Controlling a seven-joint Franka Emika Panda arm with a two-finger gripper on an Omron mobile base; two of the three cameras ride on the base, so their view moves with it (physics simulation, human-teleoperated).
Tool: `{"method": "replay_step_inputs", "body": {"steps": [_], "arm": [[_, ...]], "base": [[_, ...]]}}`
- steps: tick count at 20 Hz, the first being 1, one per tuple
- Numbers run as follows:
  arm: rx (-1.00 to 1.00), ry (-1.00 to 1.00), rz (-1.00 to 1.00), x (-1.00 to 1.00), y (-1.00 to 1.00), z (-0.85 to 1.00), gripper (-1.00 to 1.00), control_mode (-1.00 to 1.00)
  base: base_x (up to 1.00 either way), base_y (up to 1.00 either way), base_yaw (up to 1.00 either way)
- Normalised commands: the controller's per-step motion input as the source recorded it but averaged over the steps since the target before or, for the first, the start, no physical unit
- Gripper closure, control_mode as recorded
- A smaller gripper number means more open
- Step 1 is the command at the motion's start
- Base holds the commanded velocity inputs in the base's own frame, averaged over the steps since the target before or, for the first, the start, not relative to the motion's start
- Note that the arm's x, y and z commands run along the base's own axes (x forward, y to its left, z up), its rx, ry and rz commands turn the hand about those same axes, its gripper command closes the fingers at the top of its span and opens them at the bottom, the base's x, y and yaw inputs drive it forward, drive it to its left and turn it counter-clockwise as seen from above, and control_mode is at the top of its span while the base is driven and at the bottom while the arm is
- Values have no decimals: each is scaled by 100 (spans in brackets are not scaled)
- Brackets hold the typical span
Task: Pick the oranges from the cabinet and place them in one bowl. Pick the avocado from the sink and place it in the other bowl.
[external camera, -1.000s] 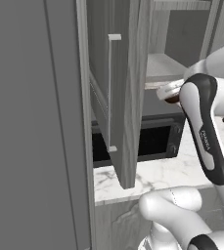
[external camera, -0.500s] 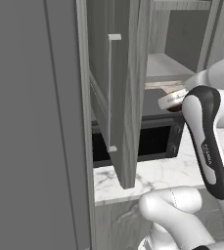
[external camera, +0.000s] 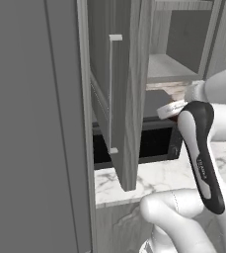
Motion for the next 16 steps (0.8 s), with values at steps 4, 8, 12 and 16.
{"method": "replay_step_inputs", "body": {"steps": [4,8,12,16], "arm": [[0,0,-12,-2,0,-17,100,-100],[0,-1,-15,-1,0,-15,100,-100],[0,-3,-15,-1,0,-15,100,-100],[0,-4,-12,-6,-2,-11,100,-100]], "base": [[0,0,0],[0,0,0],[0,0,0],[0,0,0]]}}
